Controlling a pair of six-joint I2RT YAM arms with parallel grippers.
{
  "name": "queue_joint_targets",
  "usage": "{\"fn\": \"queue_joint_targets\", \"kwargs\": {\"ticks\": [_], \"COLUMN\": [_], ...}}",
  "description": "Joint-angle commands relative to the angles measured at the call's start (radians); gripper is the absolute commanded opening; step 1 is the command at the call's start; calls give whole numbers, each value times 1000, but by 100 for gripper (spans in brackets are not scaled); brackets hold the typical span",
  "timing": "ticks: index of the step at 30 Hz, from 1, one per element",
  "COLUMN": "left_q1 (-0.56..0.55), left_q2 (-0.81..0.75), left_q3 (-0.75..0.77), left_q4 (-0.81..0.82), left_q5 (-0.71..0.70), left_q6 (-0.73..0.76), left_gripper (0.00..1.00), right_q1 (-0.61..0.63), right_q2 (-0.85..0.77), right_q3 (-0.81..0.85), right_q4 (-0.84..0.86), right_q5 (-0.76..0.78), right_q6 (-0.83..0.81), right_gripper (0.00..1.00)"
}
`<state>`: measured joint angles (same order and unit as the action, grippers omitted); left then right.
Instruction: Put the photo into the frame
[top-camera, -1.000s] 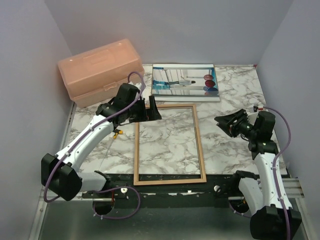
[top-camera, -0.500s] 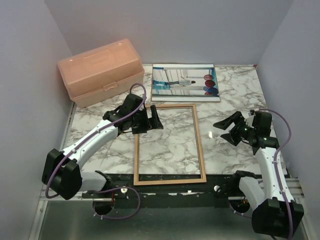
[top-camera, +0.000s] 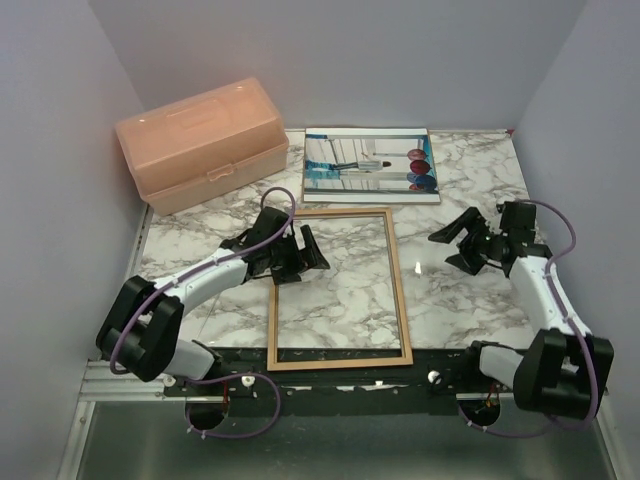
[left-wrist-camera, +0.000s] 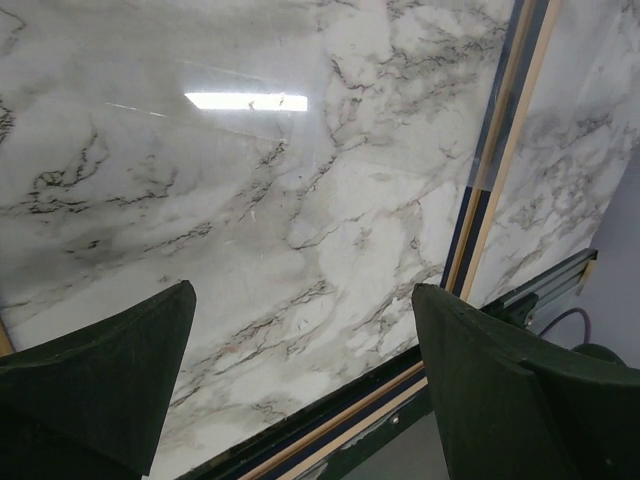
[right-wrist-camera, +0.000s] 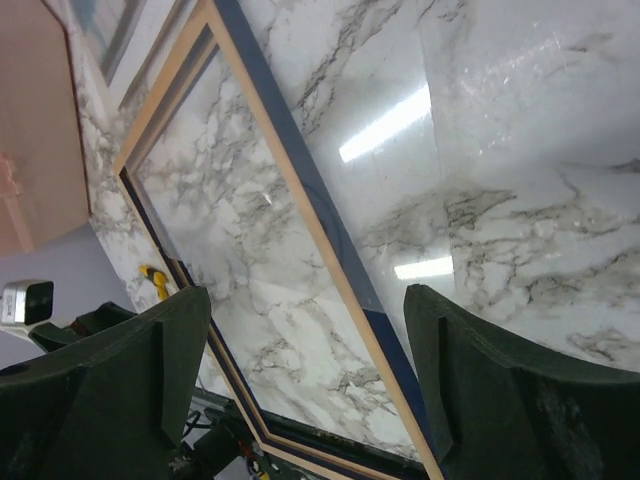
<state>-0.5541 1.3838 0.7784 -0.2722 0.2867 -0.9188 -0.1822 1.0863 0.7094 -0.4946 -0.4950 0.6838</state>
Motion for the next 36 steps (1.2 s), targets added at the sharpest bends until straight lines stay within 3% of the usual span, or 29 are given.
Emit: {"fn": "queue_joint_targets", "kwargs": {"ticks": [1,8,14,19,26,29,36], "left_q1": [-4,1,0,0,8,10,12], "left_q2": [47,150,241,291,318,329,336], "left_q3": [-59,-26,32,88,115,129,147], "left_q4": [232,332,332,290,283,278,287], "left_q5": [57,97,95,75,71,73,75], "left_q6": [-104,-193,-263,-282,-282,-277,-261], "left_gripper": [90,87,87,88,88,88,88], "right_q1": [14,112,182,234,242,247,262], "right_q2": [160,487,771,1014,1286,1324,1170], "right_q3": [90,330,651,986,1275,1275,973], "right_q4": [127,165,121,-16,-147,-175,-73], "right_q5": [-19,51,134,183,155,99,-7], "right_q6": [-29,-53,-93,-174,-257,-278,-273], "right_gripper": [86,85,85,85,85,84,84]}}
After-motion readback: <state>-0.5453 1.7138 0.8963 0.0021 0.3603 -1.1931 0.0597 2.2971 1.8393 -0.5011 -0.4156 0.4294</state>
